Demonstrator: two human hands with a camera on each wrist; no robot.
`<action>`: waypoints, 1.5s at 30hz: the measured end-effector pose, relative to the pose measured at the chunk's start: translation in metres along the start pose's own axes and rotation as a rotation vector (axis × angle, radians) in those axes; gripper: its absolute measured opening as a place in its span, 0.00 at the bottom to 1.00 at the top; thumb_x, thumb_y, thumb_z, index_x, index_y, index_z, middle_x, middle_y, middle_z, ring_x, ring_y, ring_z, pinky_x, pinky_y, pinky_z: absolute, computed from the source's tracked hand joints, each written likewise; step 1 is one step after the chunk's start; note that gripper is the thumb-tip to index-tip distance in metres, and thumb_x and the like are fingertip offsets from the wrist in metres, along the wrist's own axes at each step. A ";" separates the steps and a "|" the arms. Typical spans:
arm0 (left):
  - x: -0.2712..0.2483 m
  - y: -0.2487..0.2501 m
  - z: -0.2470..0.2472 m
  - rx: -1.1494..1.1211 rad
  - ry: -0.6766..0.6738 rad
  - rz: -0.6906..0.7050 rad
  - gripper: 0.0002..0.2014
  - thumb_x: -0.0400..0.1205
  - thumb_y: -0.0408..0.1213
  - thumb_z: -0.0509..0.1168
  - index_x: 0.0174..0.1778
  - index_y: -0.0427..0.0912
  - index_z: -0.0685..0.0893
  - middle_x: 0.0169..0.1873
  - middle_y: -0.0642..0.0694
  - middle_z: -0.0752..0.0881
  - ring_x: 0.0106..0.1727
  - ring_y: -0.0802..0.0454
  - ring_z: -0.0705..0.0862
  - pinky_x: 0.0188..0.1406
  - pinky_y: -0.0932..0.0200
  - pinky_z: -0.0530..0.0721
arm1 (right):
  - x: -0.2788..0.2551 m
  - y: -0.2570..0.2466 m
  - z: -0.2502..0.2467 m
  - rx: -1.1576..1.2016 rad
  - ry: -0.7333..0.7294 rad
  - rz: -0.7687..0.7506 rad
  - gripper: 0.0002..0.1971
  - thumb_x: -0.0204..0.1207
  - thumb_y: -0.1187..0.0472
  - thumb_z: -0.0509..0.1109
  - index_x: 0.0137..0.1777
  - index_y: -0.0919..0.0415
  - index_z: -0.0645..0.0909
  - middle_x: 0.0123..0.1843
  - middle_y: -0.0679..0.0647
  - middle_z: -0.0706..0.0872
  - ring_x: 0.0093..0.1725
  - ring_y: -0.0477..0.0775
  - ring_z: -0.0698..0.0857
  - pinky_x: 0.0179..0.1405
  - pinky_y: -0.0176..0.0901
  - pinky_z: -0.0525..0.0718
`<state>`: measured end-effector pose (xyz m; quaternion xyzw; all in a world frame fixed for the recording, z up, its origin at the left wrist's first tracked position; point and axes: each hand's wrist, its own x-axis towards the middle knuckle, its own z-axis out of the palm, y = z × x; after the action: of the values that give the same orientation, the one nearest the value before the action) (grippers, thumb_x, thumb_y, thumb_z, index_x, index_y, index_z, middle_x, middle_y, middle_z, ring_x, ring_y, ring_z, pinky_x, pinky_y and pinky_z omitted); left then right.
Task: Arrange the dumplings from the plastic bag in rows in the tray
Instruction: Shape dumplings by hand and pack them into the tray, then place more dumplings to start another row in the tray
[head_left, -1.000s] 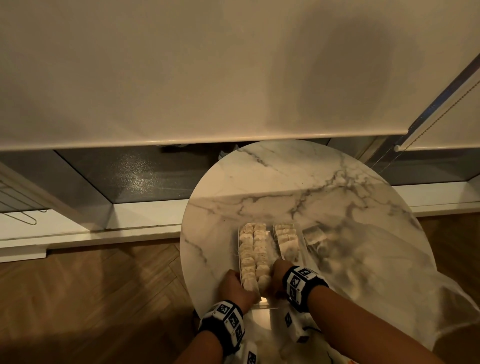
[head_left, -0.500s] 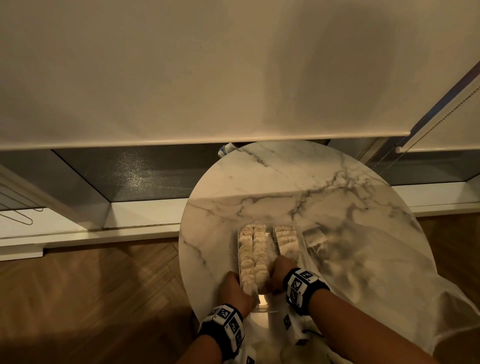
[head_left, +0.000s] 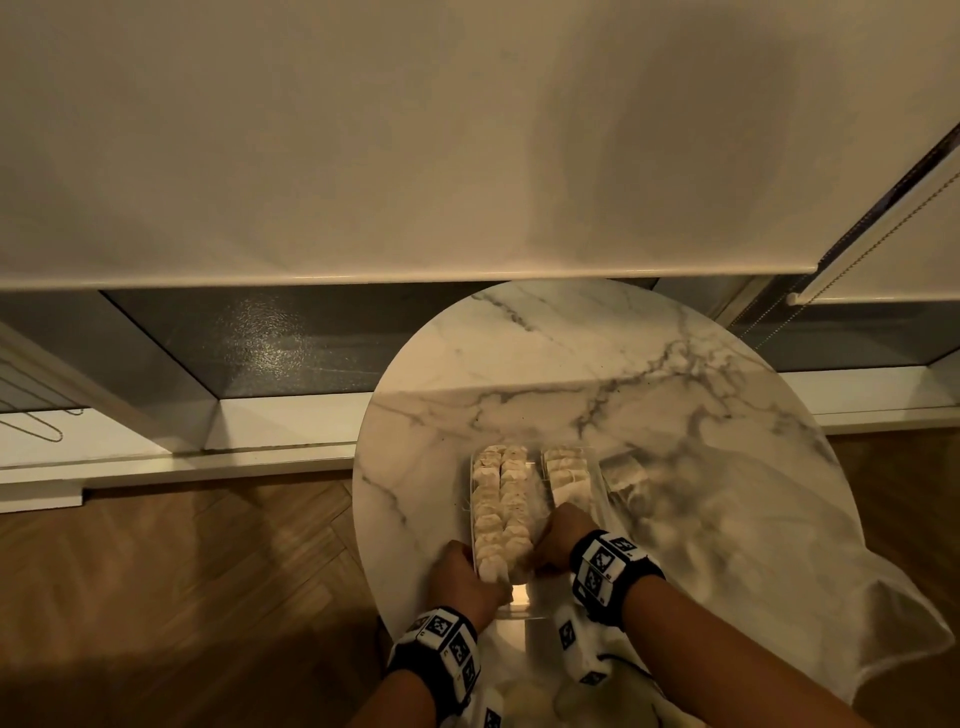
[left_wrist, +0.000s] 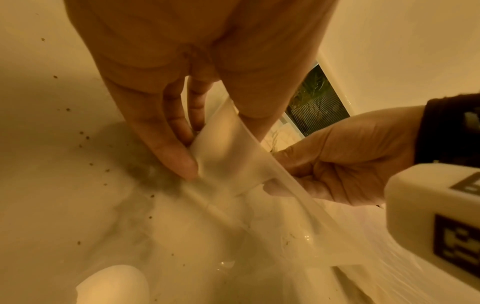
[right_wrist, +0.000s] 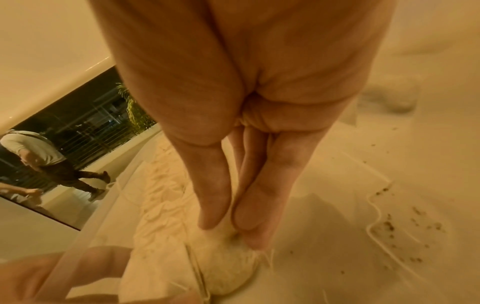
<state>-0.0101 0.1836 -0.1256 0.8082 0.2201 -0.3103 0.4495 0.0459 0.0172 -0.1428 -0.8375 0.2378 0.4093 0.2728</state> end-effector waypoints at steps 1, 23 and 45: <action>-0.001 0.000 0.001 0.005 0.003 0.004 0.28 0.65 0.39 0.83 0.59 0.45 0.79 0.46 0.51 0.84 0.42 0.55 0.81 0.31 0.69 0.76 | 0.001 0.001 0.001 0.015 0.027 -0.009 0.26 0.52 0.56 0.90 0.50 0.63 0.87 0.45 0.56 0.92 0.44 0.54 0.92 0.45 0.51 0.92; -0.095 0.114 0.062 0.167 0.083 0.701 0.07 0.76 0.43 0.76 0.48 0.55 0.87 0.48 0.62 0.85 0.52 0.71 0.80 0.46 0.76 0.75 | -0.176 0.127 -0.158 0.963 0.234 -0.508 0.06 0.78 0.66 0.74 0.50 0.69 0.86 0.42 0.67 0.90 0.39 0.56 0.90 0.44 0.52 0.90; -0.166 0.181 0.228 0.698 0.143 0.775 0.23 0.77 0.25 0.62 0.65 0.48 0.85 0.62 0.51 0.84 0.61 0.53 0.84 0.61 0.67 0.78 | -0.120 0.283 -0.177 0.412 0.089 -0.340 0.19 0.83 0.68 0.59 0.72 0.60 0.79 0.72 0.57 0.80 0.64 0.52 0.79 0.69 0.46 0.76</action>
<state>-0.0826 -0.1160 0.0054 0.9511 -0.1812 -0.1202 0.2192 -0.0981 -0.2860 -0.0277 -0.8095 0.1837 0.2632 0.4917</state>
